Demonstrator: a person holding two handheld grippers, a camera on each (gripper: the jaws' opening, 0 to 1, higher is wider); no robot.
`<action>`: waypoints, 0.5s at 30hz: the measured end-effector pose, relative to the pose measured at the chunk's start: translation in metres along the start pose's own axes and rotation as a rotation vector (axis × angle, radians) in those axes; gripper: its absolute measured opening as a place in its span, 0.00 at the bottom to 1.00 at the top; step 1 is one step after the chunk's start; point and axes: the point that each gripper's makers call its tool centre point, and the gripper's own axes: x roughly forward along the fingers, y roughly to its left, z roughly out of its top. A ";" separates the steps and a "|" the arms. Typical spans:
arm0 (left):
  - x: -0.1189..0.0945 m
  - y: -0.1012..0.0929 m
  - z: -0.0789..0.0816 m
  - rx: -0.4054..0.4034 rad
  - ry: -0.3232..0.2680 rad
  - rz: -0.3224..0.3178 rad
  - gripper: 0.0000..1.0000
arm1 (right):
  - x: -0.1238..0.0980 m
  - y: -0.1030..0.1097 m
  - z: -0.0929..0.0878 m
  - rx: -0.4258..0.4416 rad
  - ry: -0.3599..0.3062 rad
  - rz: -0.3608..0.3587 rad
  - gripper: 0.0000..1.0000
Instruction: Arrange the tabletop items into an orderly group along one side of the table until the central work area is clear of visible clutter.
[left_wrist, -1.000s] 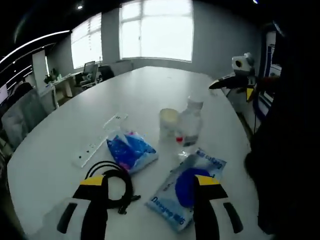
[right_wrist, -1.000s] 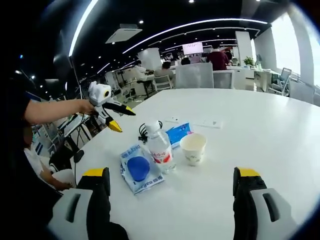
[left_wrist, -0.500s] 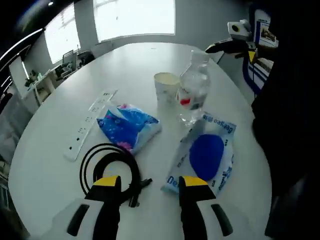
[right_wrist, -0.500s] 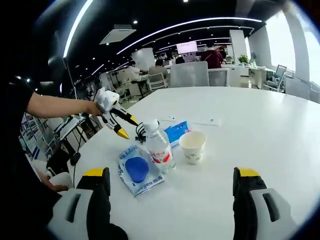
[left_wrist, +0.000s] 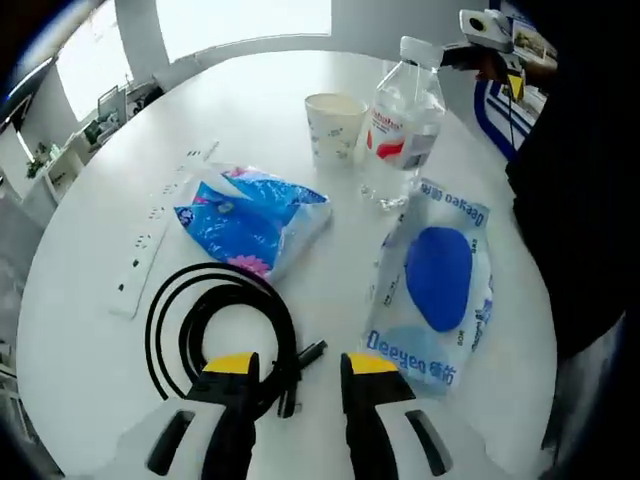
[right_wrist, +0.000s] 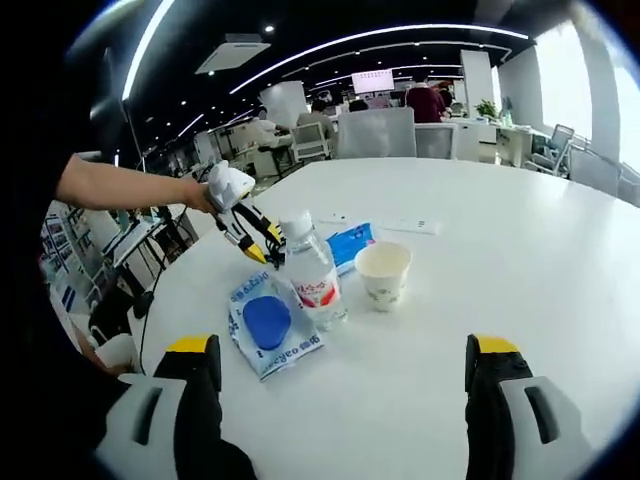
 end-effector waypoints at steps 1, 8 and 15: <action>0.002 0.001 -0.002 0.002 0.007 -0.001 0.30 | 0.000 -0.001 -0.001 0.000 0.004 -0.002 0.99; 0.010 0.003 -0.013 0.025 0.045 -0.013 0.22 | 0.000 -0.008 -0.004 0.011 0.009 -0.020 0.98; 0.012 0.008 -0.009 0.048 0.006 0.001 0.13 | 0.000 -0.011 -0.005 0.020 0.015 -0.030 0.98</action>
